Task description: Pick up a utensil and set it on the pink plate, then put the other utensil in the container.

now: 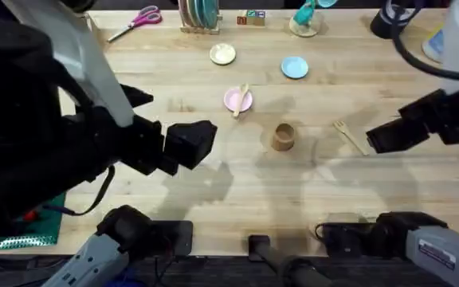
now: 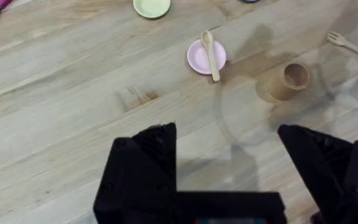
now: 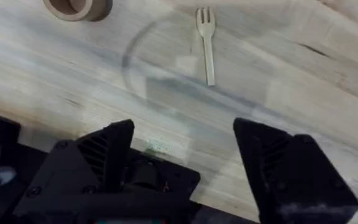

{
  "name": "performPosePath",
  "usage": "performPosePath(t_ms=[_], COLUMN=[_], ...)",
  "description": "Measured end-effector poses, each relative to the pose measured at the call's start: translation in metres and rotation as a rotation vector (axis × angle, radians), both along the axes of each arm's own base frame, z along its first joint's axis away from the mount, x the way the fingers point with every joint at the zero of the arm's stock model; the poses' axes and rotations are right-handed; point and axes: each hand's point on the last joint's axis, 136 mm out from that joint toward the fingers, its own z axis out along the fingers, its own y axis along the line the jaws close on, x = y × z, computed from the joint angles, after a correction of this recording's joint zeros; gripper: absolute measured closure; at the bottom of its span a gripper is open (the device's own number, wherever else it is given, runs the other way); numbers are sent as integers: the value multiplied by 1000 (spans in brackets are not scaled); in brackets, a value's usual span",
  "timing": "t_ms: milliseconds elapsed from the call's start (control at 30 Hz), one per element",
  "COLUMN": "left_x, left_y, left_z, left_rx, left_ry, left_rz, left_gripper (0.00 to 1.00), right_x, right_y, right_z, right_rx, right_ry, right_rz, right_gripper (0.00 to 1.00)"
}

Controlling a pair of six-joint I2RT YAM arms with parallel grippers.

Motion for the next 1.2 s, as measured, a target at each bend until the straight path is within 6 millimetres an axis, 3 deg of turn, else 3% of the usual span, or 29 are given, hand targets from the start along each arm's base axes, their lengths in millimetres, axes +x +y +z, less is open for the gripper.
performPosePath(t_ms=[467, 767, 967, 1200], left_x=[0, 0, 0, 0], left_y=[0, 0, 0, 0], left_z=[0, 0, 0, 0], left_rx=[0, 0, 0, 1], left_ry=[0, 0, 0, 1], left_rz=[0, 0, 0, 0], left_gripper=[6, 6, 4, 6], right_x=[14, 17, 29, 44], right_y=[0, -14, -19, -26], right_z=[-19, -59, -89, -103], right_rx=[-9, -55, -80, -90], right_ry=[58, 80, 37, -18], right_rz=[43, 21, 23, 5], right_gripper=[13, 4, 4, 3])
